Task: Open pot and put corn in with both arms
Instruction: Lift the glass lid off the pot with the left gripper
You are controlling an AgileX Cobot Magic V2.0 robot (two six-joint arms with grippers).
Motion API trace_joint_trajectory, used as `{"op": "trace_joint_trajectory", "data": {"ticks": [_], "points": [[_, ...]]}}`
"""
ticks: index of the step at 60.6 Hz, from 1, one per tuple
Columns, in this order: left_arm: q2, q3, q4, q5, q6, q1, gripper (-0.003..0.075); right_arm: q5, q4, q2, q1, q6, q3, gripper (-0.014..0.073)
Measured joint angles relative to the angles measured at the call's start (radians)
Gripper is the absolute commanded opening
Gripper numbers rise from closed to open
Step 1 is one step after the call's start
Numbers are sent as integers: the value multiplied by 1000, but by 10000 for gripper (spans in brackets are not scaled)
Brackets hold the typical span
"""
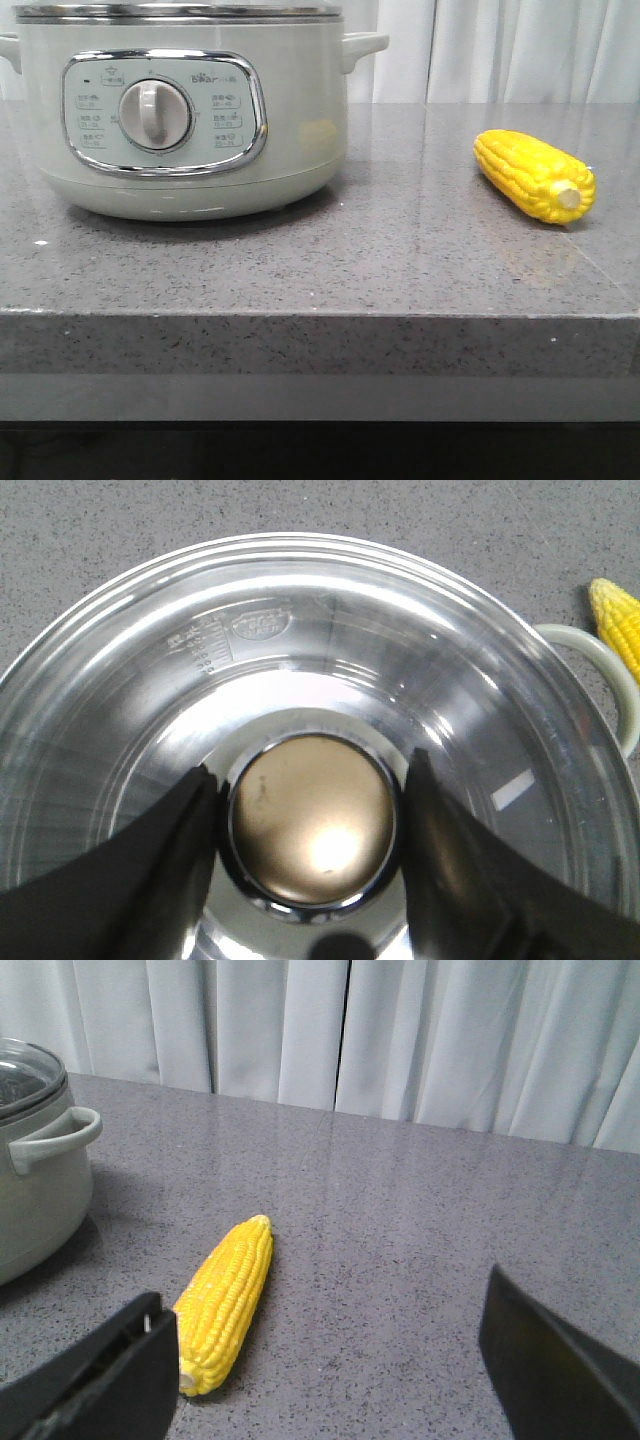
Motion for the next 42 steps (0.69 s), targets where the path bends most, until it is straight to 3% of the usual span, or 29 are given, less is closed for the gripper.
{"op": "trace_joint_trajectory", "data": {"ticks": [20,42], "points": [[-234,103,3,-43,0,0,179,0,0,0,0,0,0,624],[-681,629,-9,-70,0,0,179,0,0,16,0,0,0,624]]}}
